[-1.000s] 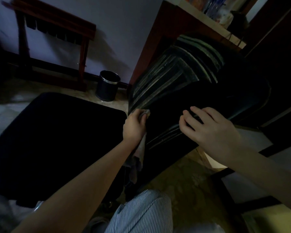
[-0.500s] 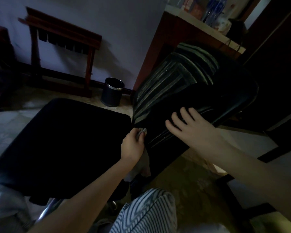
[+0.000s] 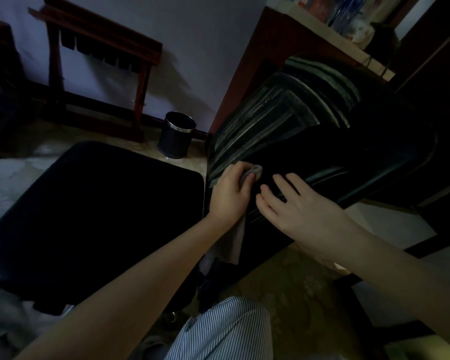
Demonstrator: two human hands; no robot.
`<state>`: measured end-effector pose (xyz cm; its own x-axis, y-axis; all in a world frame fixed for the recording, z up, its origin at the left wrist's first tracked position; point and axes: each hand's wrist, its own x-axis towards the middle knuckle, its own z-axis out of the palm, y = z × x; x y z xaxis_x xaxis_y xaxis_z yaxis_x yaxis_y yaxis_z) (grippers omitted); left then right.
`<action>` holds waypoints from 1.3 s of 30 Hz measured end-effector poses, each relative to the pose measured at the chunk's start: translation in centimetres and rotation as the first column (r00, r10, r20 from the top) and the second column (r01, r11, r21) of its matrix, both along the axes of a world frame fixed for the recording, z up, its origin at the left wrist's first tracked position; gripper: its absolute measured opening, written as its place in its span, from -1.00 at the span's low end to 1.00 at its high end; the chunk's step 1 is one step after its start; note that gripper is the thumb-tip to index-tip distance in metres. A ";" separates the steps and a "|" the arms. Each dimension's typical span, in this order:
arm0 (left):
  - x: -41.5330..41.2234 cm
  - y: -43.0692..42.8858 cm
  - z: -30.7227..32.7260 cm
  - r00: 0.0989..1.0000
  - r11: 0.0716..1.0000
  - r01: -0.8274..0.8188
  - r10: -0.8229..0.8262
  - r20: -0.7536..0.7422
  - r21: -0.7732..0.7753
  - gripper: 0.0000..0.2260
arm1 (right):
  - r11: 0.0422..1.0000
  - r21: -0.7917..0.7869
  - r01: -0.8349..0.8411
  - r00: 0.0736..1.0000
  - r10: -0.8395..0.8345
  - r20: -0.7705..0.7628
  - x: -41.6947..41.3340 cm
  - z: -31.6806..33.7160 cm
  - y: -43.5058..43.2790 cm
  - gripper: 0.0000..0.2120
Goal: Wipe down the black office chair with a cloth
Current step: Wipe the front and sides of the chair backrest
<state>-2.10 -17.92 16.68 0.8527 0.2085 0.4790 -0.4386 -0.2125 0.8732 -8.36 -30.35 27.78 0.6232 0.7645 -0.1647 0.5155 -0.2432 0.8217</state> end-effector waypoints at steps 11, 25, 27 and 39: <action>4.9 0.9 -4.3 0.927 0.997 -0.076 0.065 -0.370 -0.015 -0.83 | 0.989 0.029 -0.142 0.990 0.142 0.010 0.6 -0.3 -0.7 -0.53; -2.1 1.8 -8.8 0.801 0.988 -0.130 0.055 -0.596 -0.084 -0.80 | 0.969 0.045 -0.242 0.969 0.239 0.062 1.2 -0.7 -1.1 -0.61; -3.4 1.5 -8.4 0.819 0.987 -0.147 0.081 -0.568 -0.072 -0.82 | 0.969 0.037 -0.244 0.968 0.241 0.069 1.3 -0.7 -1.0 -0.57; -0.4 0.4 0.1 0.979 0.999 0.011 -0.018 -0.203 -0.034 -0.85 | 0.999 0.010 -0.047 0.999 0.047 -0.017 1.0 -0.4 -0.6 -0.21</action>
<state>-2.46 -17.56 16.81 0.9346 0.2078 0.2886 -0.2543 -0.1770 0.9508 -7.40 -30.97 27.33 0.5837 0.7944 -0.1677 0.5409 -0.2265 0.8100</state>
